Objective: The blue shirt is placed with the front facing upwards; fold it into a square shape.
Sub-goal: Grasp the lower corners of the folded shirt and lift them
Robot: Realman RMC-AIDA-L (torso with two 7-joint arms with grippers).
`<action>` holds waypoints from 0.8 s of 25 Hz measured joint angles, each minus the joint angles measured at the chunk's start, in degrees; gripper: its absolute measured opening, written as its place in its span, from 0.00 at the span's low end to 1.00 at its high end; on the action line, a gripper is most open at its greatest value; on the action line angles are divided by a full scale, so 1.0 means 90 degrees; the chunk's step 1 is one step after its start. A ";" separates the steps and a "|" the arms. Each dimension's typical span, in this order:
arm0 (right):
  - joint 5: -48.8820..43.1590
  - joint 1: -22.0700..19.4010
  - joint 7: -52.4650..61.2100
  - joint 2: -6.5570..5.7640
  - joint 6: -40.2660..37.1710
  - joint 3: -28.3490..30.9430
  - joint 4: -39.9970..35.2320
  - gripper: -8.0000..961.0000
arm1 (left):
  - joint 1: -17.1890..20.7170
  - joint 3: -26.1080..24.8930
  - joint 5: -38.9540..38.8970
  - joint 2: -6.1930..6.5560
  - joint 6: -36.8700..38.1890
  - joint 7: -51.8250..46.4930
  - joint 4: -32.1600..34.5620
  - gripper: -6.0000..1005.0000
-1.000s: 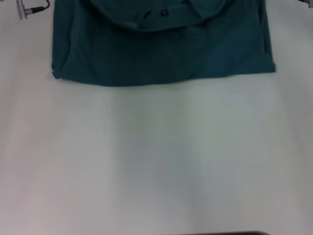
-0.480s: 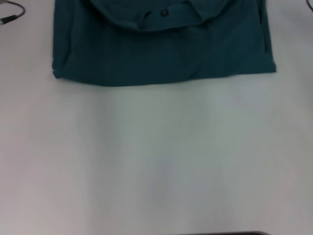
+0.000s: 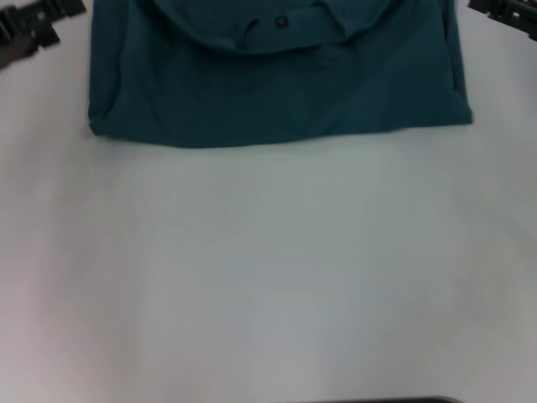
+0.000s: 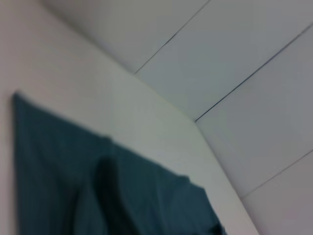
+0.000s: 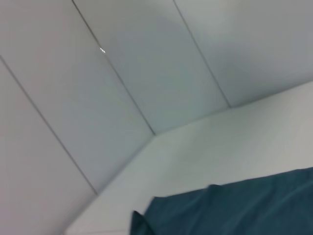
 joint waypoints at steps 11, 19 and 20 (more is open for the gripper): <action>0.0012 0.0026 -0.0135 -0.0088 -0.0388 0.0215 0.0374 0.97 | -0.0106 0.0084 0.0202 -0.0084 -0.0810 -0.0015 0.1299 0.91; 0.0015 0.0063 -0.0116 -0.0093 -0.0330 0.0265 0.0414 0.97 | -0.0137 0.0120 0.0225 -0.0115 -0.1595 0.0155 0.1540 0.90; 0.0016 0.0064 -0.0121 -0.0096 -0.0308 0.0266 0.0440 0.97 | -0.0159 0.0161 0.0229 -0.0117 -0.1662 0.0188 0.1587 0.90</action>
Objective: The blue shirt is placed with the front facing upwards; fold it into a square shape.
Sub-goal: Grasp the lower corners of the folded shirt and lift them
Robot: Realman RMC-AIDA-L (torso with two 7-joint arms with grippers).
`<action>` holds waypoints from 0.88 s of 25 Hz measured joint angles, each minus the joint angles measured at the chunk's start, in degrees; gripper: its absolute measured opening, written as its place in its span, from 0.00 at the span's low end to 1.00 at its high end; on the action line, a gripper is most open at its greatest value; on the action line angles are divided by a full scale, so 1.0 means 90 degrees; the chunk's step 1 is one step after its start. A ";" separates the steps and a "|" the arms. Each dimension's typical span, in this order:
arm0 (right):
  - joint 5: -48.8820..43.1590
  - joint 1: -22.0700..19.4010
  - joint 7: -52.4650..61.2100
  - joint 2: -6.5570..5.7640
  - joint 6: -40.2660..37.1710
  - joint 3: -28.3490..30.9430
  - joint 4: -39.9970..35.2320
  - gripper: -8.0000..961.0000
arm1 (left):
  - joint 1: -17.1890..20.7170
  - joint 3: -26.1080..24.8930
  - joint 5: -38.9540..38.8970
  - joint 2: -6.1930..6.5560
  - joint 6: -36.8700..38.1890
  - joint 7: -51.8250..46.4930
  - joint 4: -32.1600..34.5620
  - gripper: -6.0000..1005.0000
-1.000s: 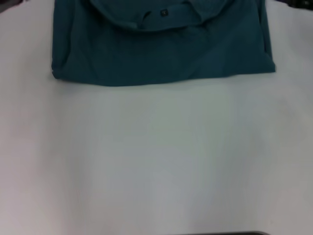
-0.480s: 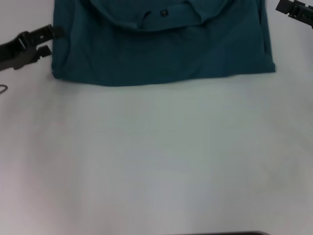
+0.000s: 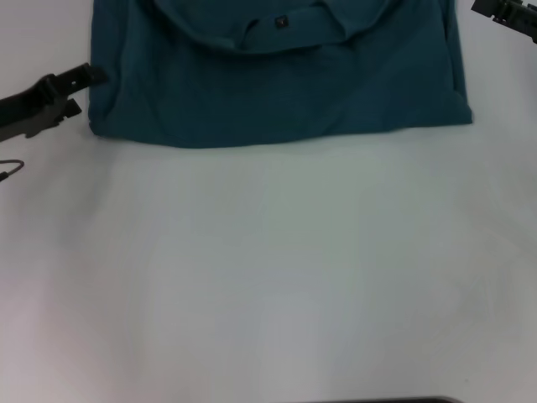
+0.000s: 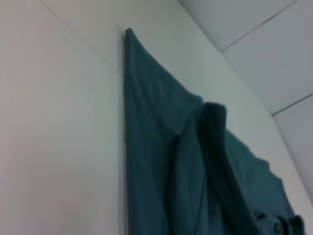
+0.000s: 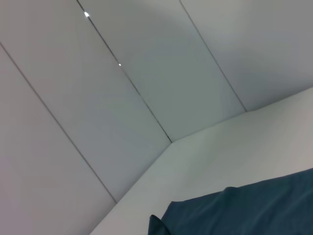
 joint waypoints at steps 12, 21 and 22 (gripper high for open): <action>0.0006 -0.0009 -0.0011 -0.0018 0.0079 0.0009 0.0105 0.97 | -0.0122 0.0273 0.0080 -0.0073 -0.0232 0.0043 0.0225 0.89; 0.0008 -0.0017 -0.0023 -0.0001 0.0077 -0.0027 0.0111 0.97 | -0.0335 0.0571 0.0080 -0.0158 -0.0334 0.0048 0.0271 0.88; 0.0008 -0.0026 -0.0023 0.0003 0.0074 -0.0019 0.0113 0.97 | -0.0347 0.0574 0.0080 -0.0159 -0.0329 0.0048 0.0274 0.88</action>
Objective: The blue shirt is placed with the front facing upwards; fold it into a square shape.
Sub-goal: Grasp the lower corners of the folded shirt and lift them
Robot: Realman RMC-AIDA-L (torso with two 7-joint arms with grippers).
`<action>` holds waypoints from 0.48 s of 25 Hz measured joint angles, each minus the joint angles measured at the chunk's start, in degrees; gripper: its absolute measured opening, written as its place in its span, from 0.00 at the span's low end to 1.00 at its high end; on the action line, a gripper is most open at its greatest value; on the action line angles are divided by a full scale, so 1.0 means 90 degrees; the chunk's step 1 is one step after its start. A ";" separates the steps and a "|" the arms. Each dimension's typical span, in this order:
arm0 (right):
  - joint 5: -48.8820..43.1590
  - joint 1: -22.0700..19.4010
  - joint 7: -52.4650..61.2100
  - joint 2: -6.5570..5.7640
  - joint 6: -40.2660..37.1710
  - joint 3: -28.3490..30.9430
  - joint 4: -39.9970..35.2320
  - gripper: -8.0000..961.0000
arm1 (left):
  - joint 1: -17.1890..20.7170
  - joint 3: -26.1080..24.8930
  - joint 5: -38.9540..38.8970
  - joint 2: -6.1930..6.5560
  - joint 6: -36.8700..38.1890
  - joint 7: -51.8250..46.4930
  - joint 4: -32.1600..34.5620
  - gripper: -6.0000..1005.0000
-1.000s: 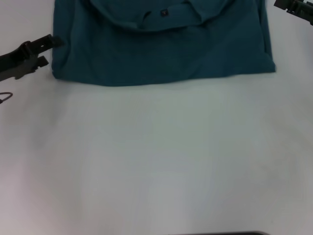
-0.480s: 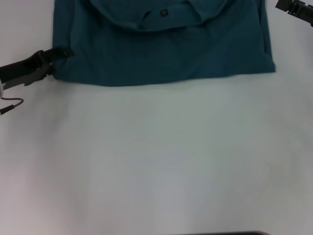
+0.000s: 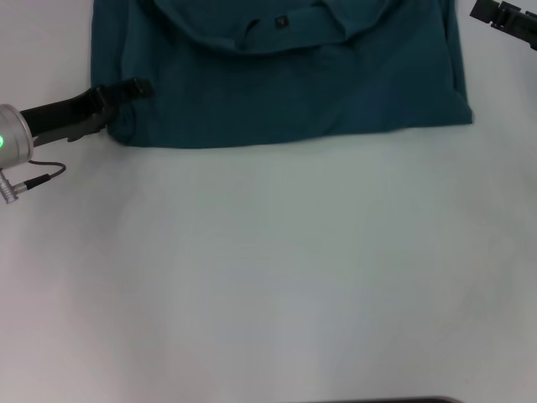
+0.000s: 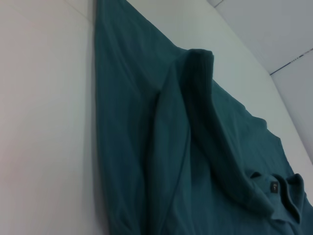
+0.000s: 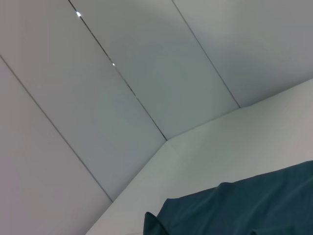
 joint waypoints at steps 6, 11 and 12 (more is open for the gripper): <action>0.0000 -0.0038 -0.0003 0.0019 -0.0003 0.0026 0.0002 0.97 | 0.0037 -0.0016 -0.0015 -0.0002 0.0040 -0.0013 -0.0024 0.87; 0.0000 -0.0023 -0.0010 0.0023 -0.0001 0.0026 0.0002 0.97 | 0.0551 -0.0064 -0.0034 0.0040 0.0541 -0.0633 -0.0669 0.87; -0.0001 -0.0023 -0.0005 0.0020 -0.0001 0.0026 0.0002 0.97 | 0.0639 -0.0067 -0.0044 0.0041 0.0625 -0.0731 -0.0789 0.86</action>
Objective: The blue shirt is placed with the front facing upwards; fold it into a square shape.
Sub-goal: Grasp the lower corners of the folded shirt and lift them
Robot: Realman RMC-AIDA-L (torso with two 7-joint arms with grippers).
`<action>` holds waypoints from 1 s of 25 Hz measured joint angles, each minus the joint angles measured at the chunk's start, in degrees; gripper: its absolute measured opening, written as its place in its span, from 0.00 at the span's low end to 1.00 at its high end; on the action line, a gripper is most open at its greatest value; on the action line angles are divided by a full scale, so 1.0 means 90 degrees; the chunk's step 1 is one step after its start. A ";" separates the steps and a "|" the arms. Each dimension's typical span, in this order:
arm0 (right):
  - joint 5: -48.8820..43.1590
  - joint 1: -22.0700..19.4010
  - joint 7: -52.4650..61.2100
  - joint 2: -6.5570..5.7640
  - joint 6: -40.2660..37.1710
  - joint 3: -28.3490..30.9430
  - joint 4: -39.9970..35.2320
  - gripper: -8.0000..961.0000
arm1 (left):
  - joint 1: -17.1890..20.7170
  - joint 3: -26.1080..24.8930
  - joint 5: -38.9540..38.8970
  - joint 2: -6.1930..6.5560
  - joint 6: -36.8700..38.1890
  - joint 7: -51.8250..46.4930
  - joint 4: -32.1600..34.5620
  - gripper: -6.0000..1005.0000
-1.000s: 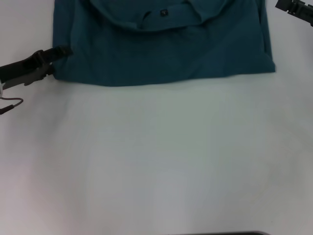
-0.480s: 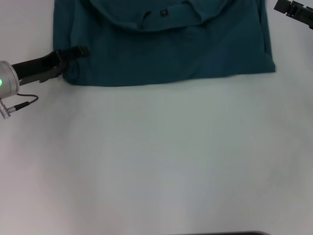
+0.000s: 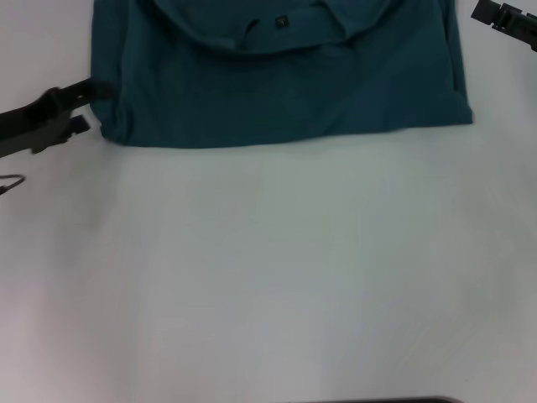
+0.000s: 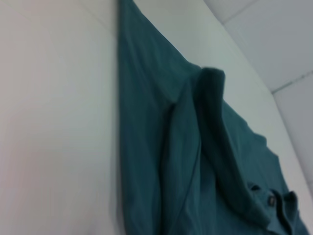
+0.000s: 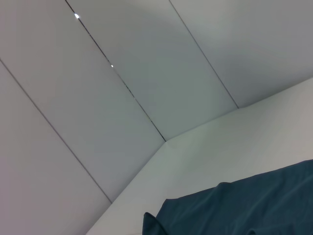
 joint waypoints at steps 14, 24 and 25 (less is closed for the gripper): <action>0.0000 -0.0028 0.0222 -0.0088 -0.0006 -0.0018 0.0010 0.97 | -0.0019 -0.0033 0.0064 0.0472 0.0902 -0.1348 0.0465 0.83; 0.0000 -0.0045 0.0211 -0.0104 0.0001 -0.0037 0.0010 0.97 | -0.0177 -0.0015 0.0277 0.0447 0.0034 -0.1392 0.0757 0.76; 0.0000 -0.0047 0.0212 -0.0104 0.0002 -0.0033 0.0010 0.97 | -0.0188 -0.0023 0.0277 0.0439 -0.0012 -0.1389 0.0775 0.77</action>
